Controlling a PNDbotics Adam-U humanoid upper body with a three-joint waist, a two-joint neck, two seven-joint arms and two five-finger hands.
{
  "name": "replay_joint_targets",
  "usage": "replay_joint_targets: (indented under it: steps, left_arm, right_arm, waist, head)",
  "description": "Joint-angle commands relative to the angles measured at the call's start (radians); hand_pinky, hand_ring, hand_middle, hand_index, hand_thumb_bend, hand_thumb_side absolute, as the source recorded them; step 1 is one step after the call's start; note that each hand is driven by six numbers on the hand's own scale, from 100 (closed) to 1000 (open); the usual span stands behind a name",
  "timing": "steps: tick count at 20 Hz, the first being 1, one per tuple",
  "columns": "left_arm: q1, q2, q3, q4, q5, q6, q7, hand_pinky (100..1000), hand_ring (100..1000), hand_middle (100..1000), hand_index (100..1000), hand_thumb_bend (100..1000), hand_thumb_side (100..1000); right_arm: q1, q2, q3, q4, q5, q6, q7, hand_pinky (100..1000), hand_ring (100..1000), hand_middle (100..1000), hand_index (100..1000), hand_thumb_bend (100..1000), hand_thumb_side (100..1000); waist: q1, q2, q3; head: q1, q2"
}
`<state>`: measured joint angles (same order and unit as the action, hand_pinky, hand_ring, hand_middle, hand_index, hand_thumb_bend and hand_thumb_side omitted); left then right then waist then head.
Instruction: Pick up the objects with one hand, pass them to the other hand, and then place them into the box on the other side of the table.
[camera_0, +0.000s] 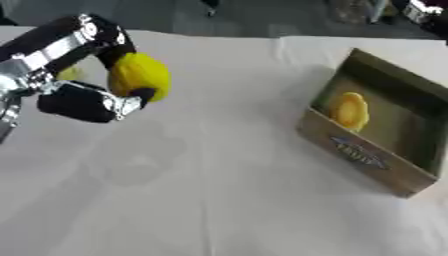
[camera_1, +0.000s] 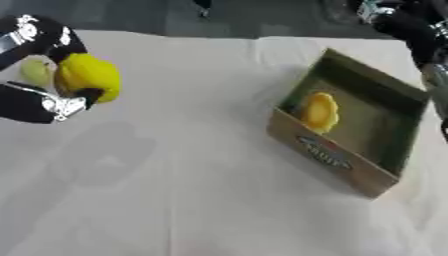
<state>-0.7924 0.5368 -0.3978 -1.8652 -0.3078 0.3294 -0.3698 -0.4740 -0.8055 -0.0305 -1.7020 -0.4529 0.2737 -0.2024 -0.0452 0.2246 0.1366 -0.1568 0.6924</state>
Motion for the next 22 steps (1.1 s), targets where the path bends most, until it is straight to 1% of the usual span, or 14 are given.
replay_joint_targets:
  steps: [1,2,4,7,12,14,17,22]
  left_arm:
    - [-0.02,-0.017,0.004,-0.01,-0.014,-0.023,0.035,636,566,574,543,263,182]
    - [-0.02,-0.026,0.003,-0.008,-0.018,-0.03,0.044,636,565,573,543,263,182]
    - [-0.017,-0.043,0.003,-0.003,-0.023,-0.047,0.064,634,564,572,543,255,184]
    - [-0.011,-0.07,0.0,0.008,-0.029,-0.087,0.093,636,563,572,542,247,185]
    - [-0.009,-0.103,-0.007,0.03,-0.053,-0.151,0.122,634,561,568,541,247,180]
    - [-0.008,-0.11,-0.009,0.04,-0.062,-0.169,0.13,633,560,567,541,247,179]
    - [-0.004,-0.116,-0.012,0.054,-0.065,-0.183,0.14,631,557,564,540,247,181]
    - [0.0,-0.122,-0.017,0.067,-0.054,-0.199,0.153,633,556,563,539,246,175]
  right_arm:
    - [-0.016,-0.021,-0.012,-0.021,-0.006,0.0,0.003,868,807,742,830,450,280]
    - [-0.017,-0.02,-0.011,-0.021,-0.006,0.001,0.004,868,807,742,830,449,281]
    - [-0.021,-0.016,-0.009,-0.021,-0.005,0.002,0.007,868,808,743,830,447,282]
    - [-0.026,-0.011,-0.007,-0.022,-0.003,0.005,0.012,868,808,743,831,448,284]
    - [-0.04,-0.008,0.0,-0.027,0.007,0.008,0.024,870,812,747,835,449,287]
    - [-0.053,-0.011,0.01,-0.035,0.027,0.011,0.043,871,820,754,841,455,293]
    - [-0.084,-0.025,0.035,-0.059,0.104,0.012,0.106,875,834,767,847,478,294]
    - [-0.168,-0.043,0.105,-0.095,0.278,-0.001,0.288,883,859,794,856,524,299]
  waist:
    - [0.0,-0.018,-0.003]
    - [0.0,-0.018,-0.003]
    - [0.0,-0.018,-0.005]
    - [-0.002,-0.017,-0.008]
    - [-0.004,-0.017,-0.01]
    - [-0.004,-0.017,-0.011]
    - [-0.003,-0.018,-0.011]
    - [-0.004,-0.022,-0.012]
  head:
    - [-0.01,-0.002]
    - [-0.009,-0.001]
    - [0.007,0.003]
    - [0.021,0.006]
    - [0.016,0.006]
    - [0.013,0.005]
    - [0.006,0.004]
    - [-0.008,0.003]
